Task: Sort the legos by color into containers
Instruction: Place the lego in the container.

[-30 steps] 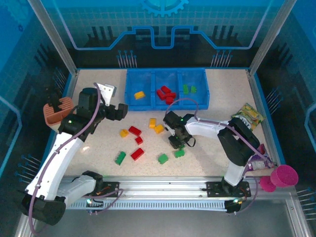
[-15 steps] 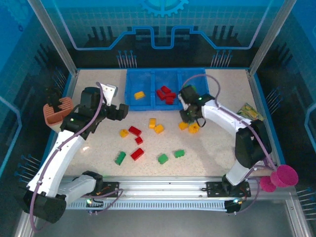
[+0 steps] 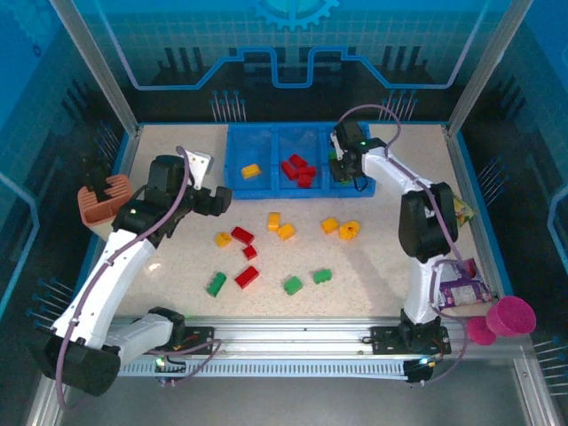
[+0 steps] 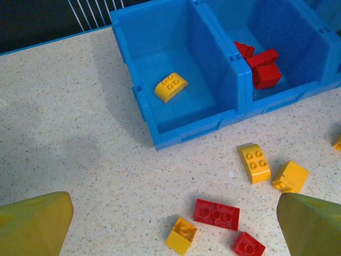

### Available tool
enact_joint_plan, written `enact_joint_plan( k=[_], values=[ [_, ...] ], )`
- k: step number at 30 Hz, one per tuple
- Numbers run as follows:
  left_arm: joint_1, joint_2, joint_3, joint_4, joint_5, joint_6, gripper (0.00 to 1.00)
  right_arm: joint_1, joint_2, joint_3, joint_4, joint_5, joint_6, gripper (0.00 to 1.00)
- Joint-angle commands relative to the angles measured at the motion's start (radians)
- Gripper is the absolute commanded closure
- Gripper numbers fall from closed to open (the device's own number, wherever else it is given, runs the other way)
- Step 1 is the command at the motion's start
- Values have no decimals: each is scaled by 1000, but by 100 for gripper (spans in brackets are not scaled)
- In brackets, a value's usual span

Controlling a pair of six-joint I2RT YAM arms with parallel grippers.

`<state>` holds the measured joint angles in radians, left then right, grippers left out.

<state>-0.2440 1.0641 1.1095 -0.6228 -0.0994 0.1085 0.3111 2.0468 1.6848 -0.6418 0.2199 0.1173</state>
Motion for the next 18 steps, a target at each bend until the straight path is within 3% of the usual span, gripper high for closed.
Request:
enact_joint_plan(
  k=[1, 7, 18],
  values=[
    [11, 4, 14, -4, -15, 22, 1, -27, 69, 82, -5, -11, -18, 68],
    [11, 9, 15, -3, -20, 23, 1, -49, 110, 97, -3, -12, -19, 67],
    [11, 16, 26, -12, -14, 20, 1, -58, 98, 68, 10, -33, -16, 55]
  ],
)
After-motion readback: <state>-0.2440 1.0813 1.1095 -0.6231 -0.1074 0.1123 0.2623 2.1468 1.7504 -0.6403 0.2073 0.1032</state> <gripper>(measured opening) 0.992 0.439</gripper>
